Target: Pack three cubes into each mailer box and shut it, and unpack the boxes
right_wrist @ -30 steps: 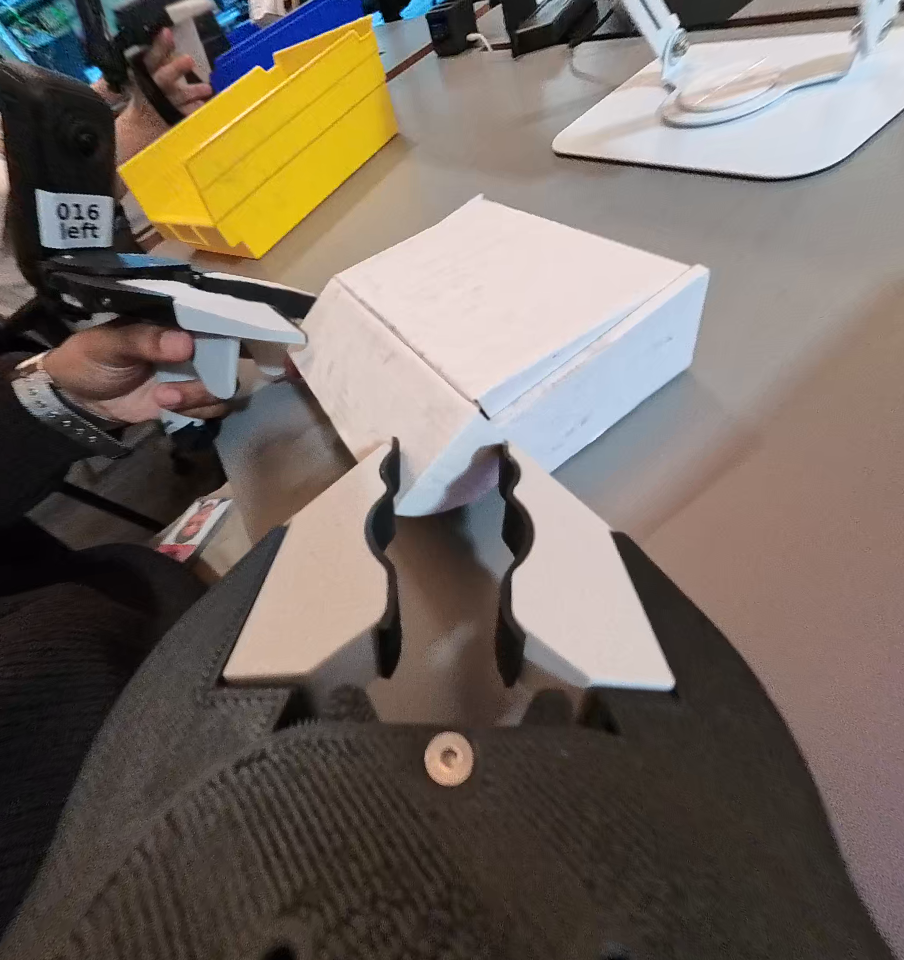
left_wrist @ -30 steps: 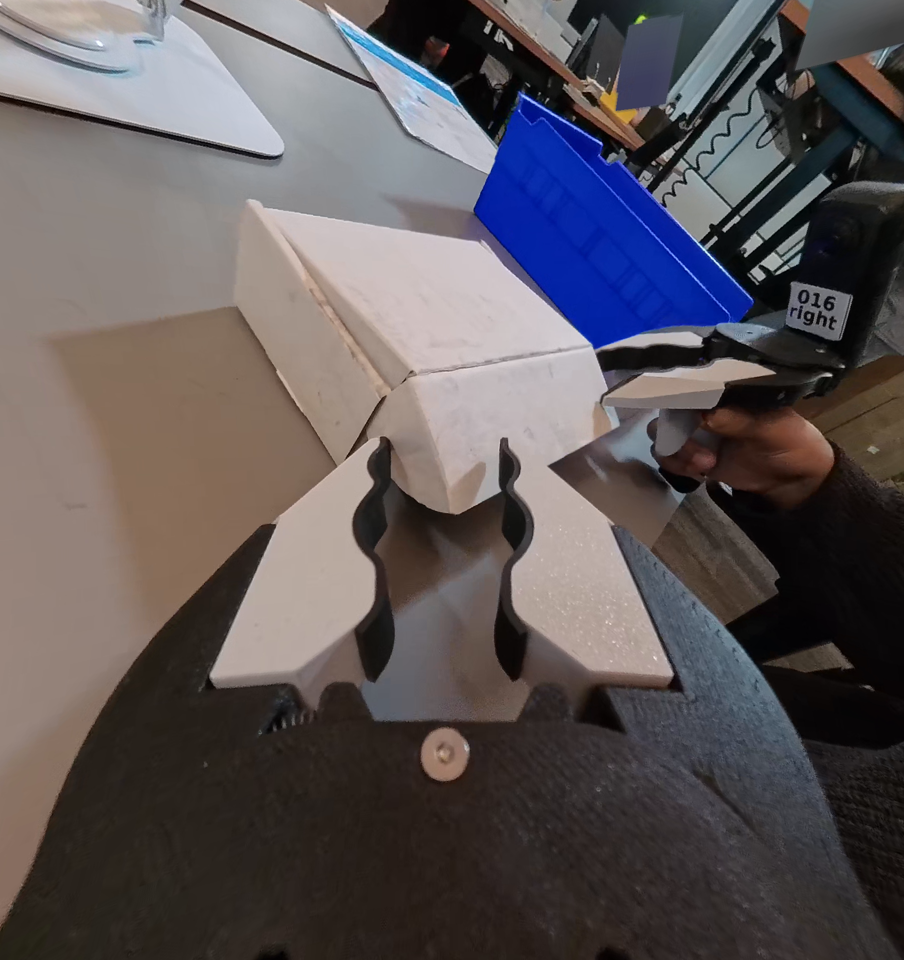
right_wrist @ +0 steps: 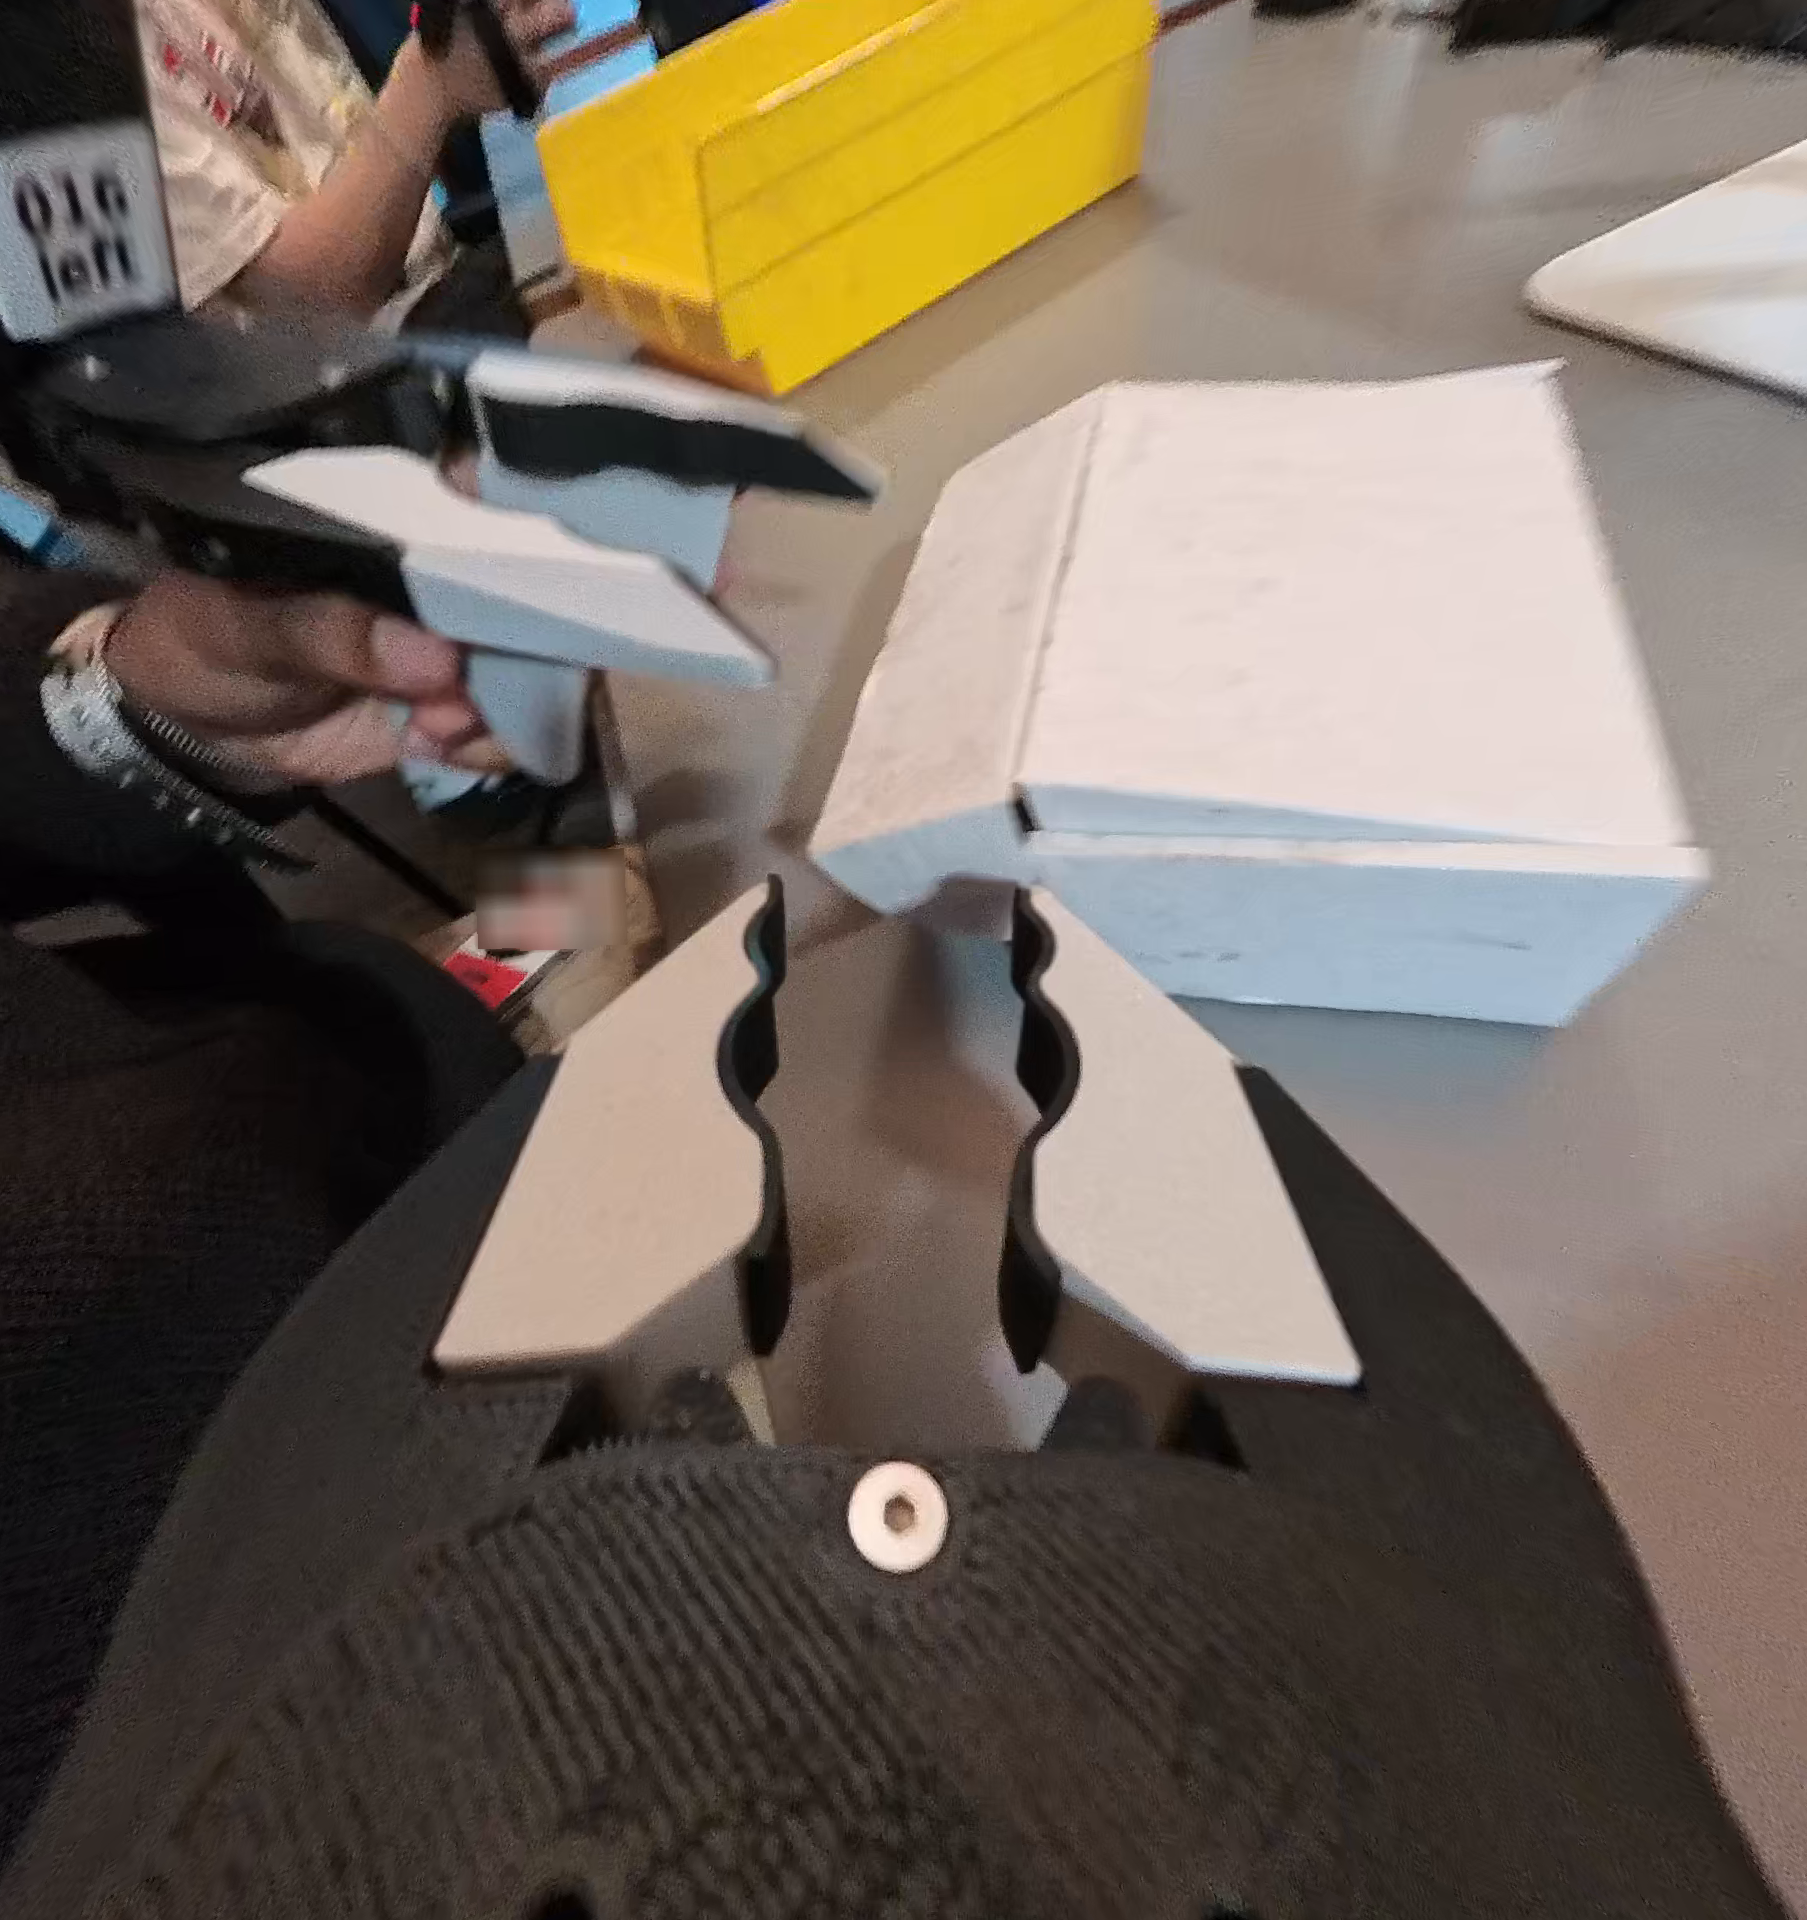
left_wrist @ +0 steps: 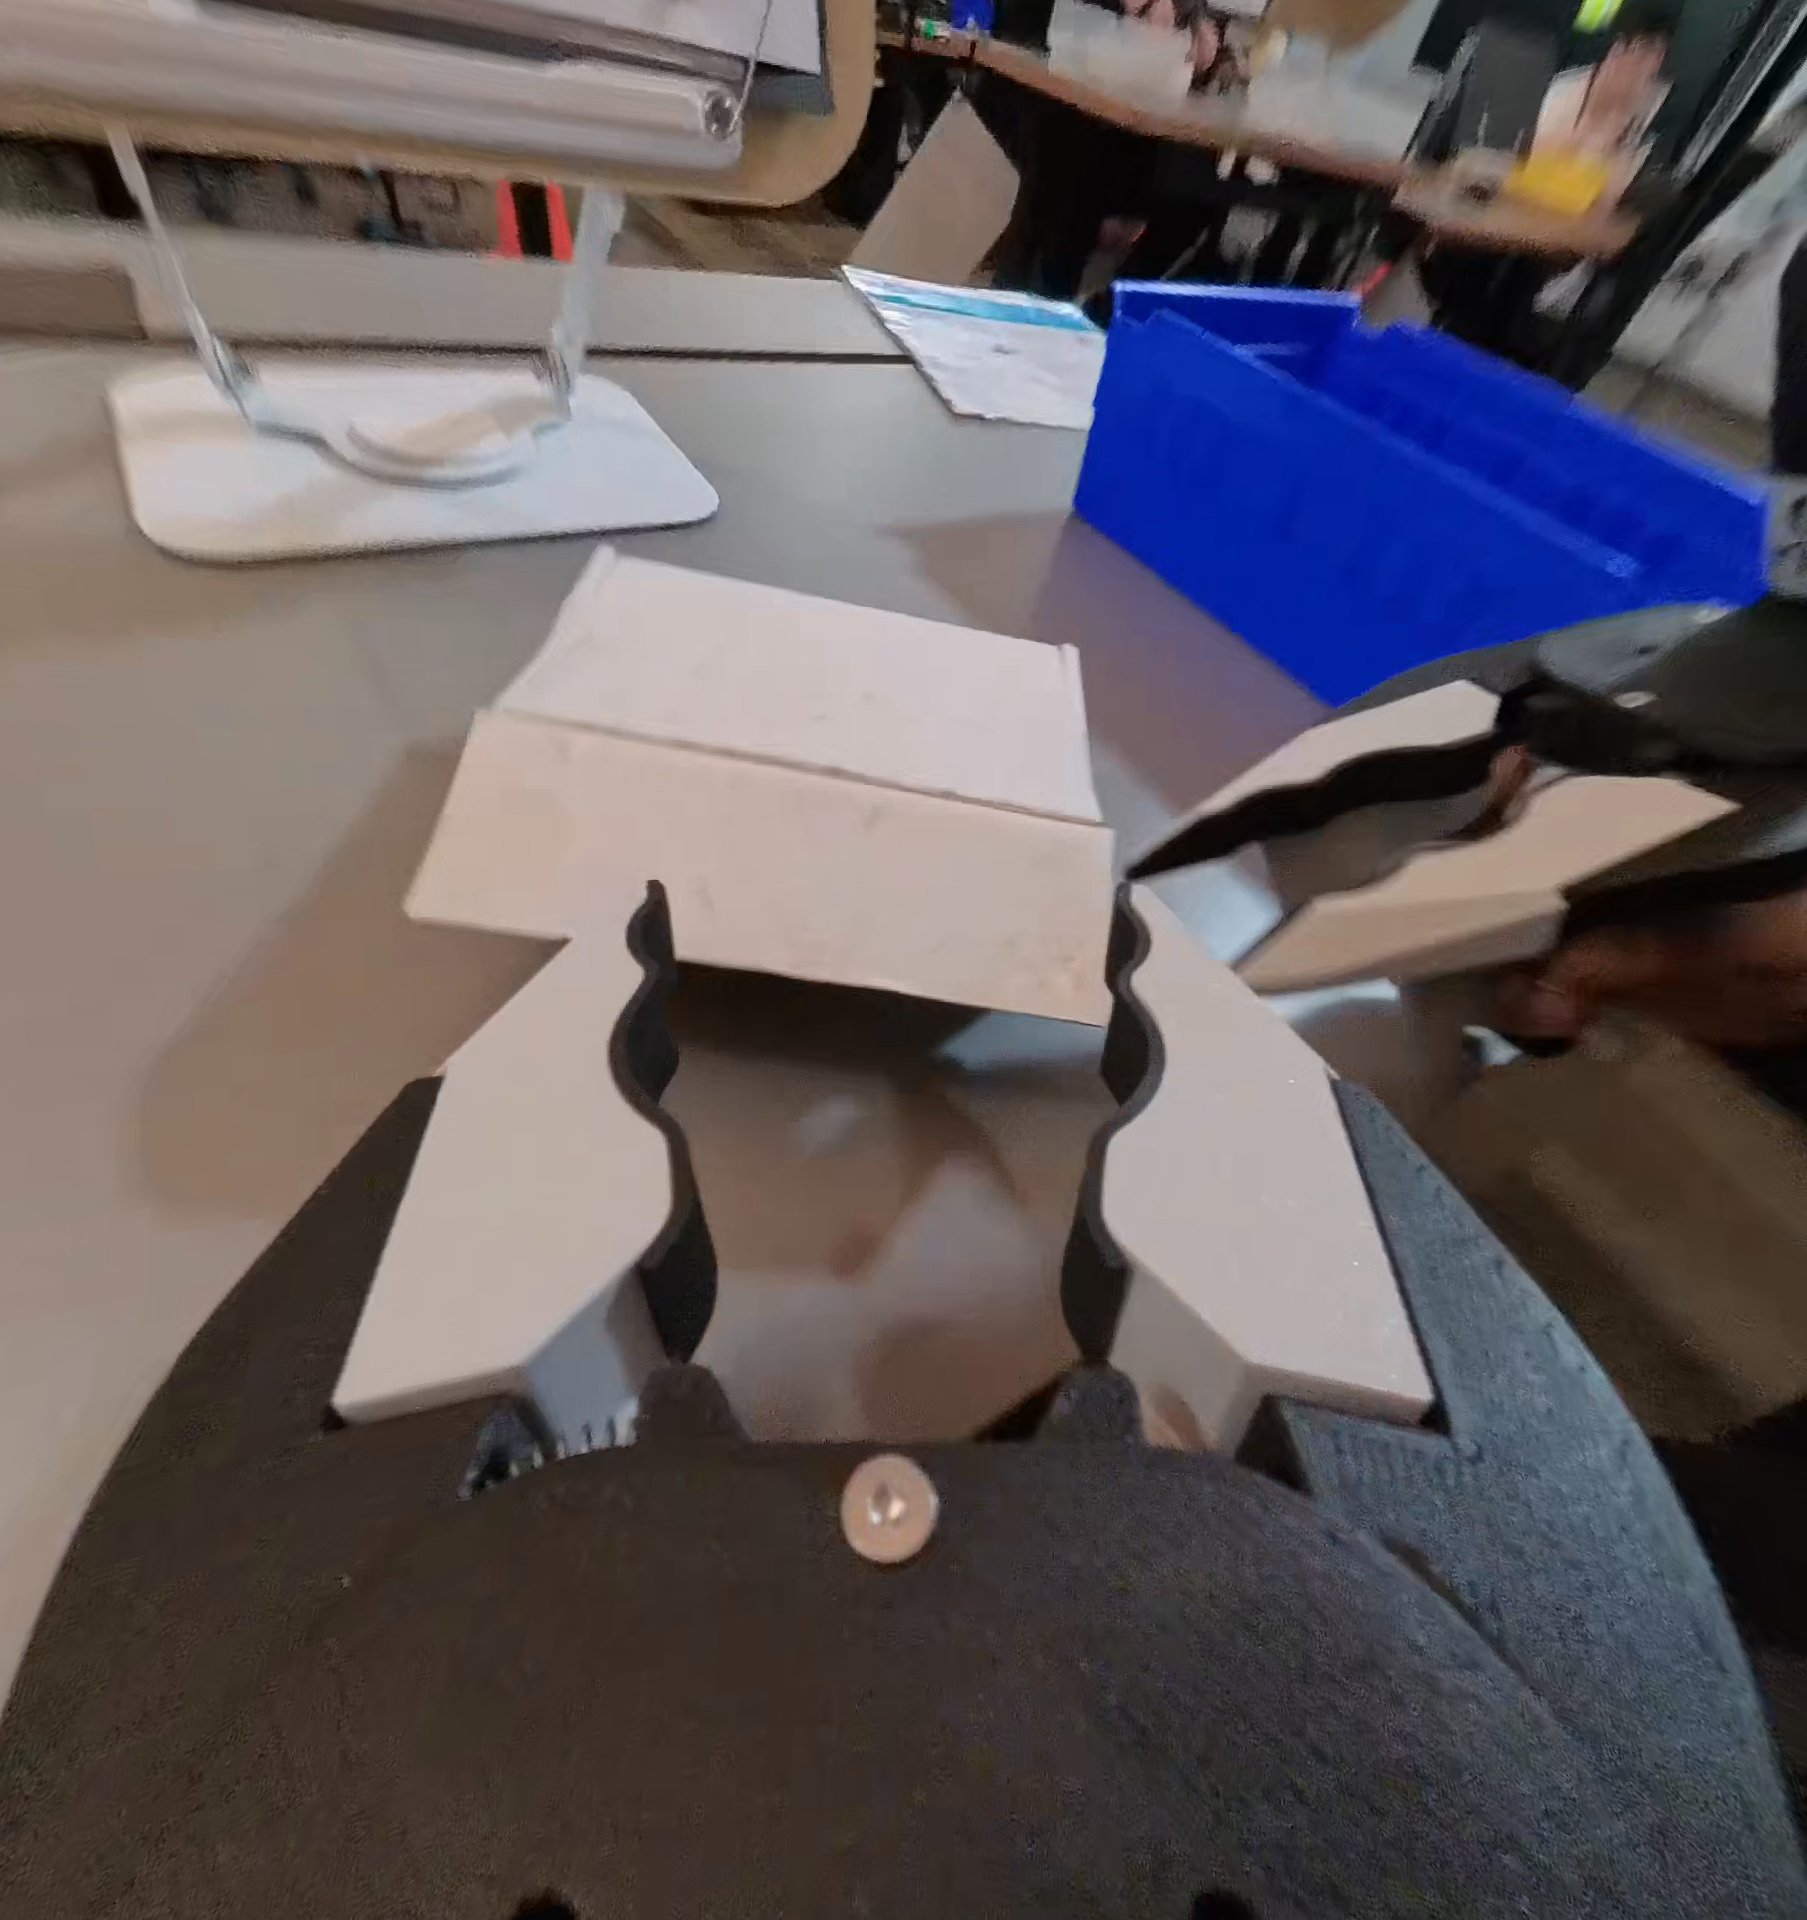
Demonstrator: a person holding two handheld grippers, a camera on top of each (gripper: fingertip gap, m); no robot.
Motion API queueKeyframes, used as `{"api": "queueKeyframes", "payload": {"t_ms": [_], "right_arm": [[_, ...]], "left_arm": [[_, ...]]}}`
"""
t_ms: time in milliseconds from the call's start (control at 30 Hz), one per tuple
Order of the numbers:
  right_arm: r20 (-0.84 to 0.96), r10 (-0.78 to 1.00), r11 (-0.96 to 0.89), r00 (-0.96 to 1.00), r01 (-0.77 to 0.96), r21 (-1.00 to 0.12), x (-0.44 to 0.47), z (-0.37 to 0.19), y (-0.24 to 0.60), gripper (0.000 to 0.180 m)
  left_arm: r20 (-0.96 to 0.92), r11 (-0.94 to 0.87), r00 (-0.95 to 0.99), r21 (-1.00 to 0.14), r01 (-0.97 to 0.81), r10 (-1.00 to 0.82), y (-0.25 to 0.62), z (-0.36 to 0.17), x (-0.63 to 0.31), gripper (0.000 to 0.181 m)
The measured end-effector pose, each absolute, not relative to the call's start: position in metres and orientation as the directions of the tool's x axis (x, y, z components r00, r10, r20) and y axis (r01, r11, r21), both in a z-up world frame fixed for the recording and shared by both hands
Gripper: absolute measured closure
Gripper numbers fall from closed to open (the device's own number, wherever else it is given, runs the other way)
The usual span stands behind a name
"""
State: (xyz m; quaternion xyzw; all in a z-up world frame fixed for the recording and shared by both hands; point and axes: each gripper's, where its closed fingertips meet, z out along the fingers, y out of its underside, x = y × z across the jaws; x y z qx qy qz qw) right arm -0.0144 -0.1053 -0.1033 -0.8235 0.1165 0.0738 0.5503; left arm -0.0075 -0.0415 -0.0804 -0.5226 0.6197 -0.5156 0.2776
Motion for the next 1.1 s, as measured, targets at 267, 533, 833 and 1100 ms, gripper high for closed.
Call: {"api": "queueKeyframes", "payload": {"t_ms": [267,533,833,1100], "right_arm": [[-0.289,-0.319,-0.245,0.903,-0.373,-0.895,0.036,-0.094,-0.134,0.157],[-0.014,-0.384,-0.303,0.923,-0.140,-0.943,0.045,-0.088,-0.121,0.166],[0.047,-0.360,-0.348,0.932,-0.087,-0.933,0.042,-0.094,-0.112,0.172],[0.089,-0.292,-0.380,0.952,-0.029,-0.925,0.030,-0.100,-0.097,0.173]], "left_arm": [[0.531,-0.241,-0.356,-0.756,-0.608,-0.769,-0.107,-0.126,-0.039,0.135],[0.460,-0.279,-0.252,-0.805,-0.524,-0.852,-0.105,-0.131,-0.010,0.140],[0.591,-0.434,-0.216,-0.752,-0.496,-0.777,-0.094,-0.125,-0.004,0.176],[0.500,-0.344,-0.270,-0.816,-0.464,-0.823,-0.095,-0.118,-0.006,0.180]]}}
